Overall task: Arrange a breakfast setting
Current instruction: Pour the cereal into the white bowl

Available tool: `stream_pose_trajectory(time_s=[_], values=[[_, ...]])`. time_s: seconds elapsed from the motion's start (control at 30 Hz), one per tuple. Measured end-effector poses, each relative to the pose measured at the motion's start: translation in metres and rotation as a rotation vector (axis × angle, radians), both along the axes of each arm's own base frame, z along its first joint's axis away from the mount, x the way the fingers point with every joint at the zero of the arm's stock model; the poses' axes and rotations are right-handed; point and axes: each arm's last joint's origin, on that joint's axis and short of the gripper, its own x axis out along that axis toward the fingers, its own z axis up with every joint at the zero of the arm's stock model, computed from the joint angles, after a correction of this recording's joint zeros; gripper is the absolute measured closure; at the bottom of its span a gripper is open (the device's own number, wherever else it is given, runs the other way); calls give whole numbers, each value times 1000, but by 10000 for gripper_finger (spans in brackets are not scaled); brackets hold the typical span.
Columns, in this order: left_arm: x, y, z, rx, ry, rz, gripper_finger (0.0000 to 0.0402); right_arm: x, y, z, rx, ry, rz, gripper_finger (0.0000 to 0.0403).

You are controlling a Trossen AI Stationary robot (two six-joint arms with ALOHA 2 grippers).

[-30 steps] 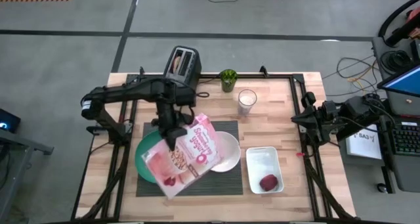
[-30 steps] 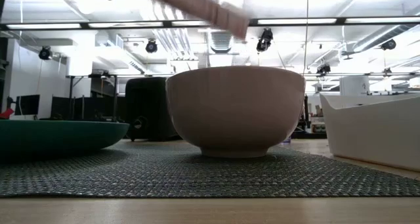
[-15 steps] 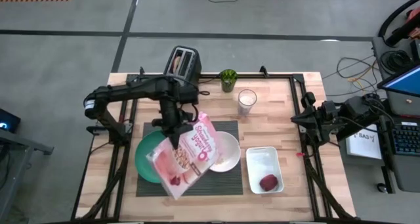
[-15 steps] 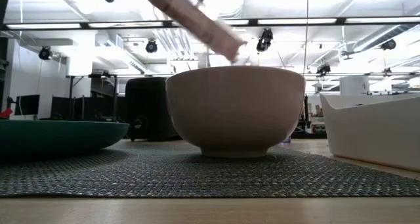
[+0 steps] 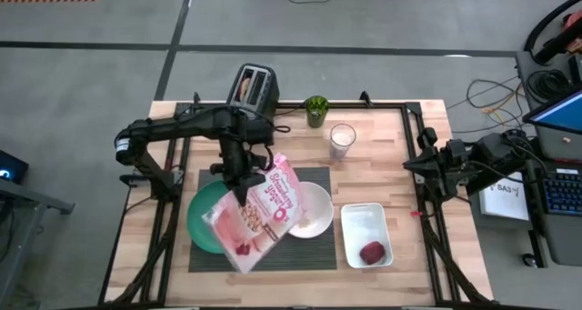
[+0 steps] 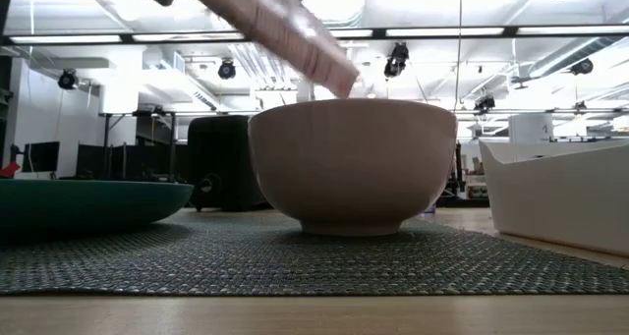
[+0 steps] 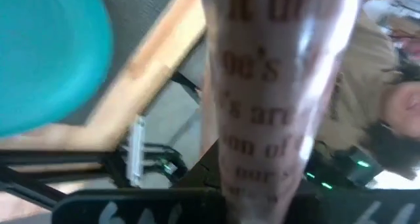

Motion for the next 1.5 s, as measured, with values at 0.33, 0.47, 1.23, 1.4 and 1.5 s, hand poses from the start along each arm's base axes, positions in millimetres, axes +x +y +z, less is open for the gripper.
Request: stream_pose_trajectory(time_s=[0.33,0.47,1.23,1.4,1.5], values=[[0,-1,-6,18,4,-24,402,0,0,0,-1,-1,0,380],[3,-1,-8,-5,21,-12,402,0,0,0,-2,-1,-1,380],[5,-4,-11,-66,-23,-69,402,0,0,1,2,-9,0,380],[5,2,-11,-60,-26,-52,402,0,0,1,3,-10,0,380],[6,4,-12,-88,-22,-40,402,0,0,1,2,-10,0,380]])
